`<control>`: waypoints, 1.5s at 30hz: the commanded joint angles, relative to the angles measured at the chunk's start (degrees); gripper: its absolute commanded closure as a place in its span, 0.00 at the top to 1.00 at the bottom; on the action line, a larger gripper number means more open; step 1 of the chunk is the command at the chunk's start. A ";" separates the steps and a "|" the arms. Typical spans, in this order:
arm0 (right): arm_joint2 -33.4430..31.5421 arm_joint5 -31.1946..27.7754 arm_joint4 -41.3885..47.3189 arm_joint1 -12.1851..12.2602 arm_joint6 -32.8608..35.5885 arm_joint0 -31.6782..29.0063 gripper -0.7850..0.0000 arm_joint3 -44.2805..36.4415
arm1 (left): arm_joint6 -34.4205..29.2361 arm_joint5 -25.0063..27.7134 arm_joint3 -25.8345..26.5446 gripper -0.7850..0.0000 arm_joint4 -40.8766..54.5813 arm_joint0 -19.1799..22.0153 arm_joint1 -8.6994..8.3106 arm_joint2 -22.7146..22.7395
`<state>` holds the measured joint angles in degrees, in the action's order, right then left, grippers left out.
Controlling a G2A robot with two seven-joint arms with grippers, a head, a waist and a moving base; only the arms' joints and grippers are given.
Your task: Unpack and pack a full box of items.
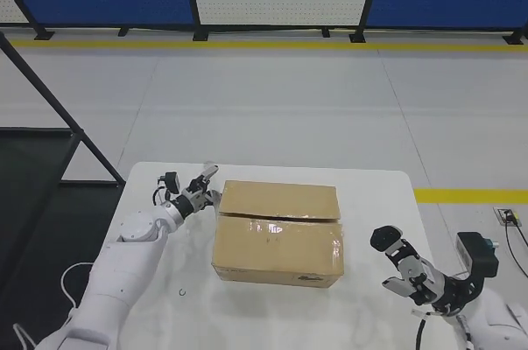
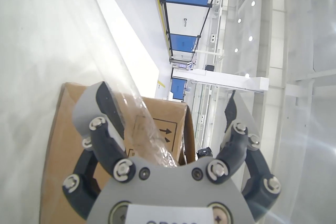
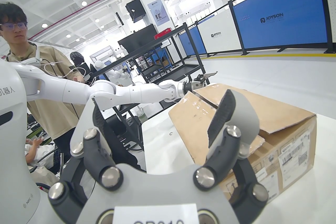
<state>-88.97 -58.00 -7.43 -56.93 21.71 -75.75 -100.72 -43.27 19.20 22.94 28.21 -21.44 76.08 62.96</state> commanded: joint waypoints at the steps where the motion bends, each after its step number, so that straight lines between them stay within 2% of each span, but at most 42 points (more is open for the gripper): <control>1: 0.00 0.00 0.00 0.00 0.00 0.00 1.00 0.00 | -0.16 2.08 -1.12 1.00 1.09 0.20 0.26 0.39; 11: 0.00 0.00 0.00 0.00 0.00 0.00 1.00 0.00 | -3.77 12.94 -2.83 1.00 7.87 -1.51 0.05 4.45; 23: 0.00 0.00 0.00 0.00 0.00 0.00 1.00 0.00 | -6.71 19.60 0.74 1.00 12.26 -5.89 -1.54 9.16; 31: 0.00 0.00 0.00 0.00 0.00 0.00 1.00 0.00 | -9.91 20.38 4.52 1.00 16.42 -10.02 -2.78 12.86; 45: 0.00 0.00 0.00 0.00 0.00 0.00 1.00 0.00 | -11.80 19.43 10.94 1.00 20.29 -14.90 -5.31 19.71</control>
<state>-88.97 -58.00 -7.43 -56.93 21.71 -75.75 -100.72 -55.18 38.80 33.54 48.50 -36.03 70.93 82.28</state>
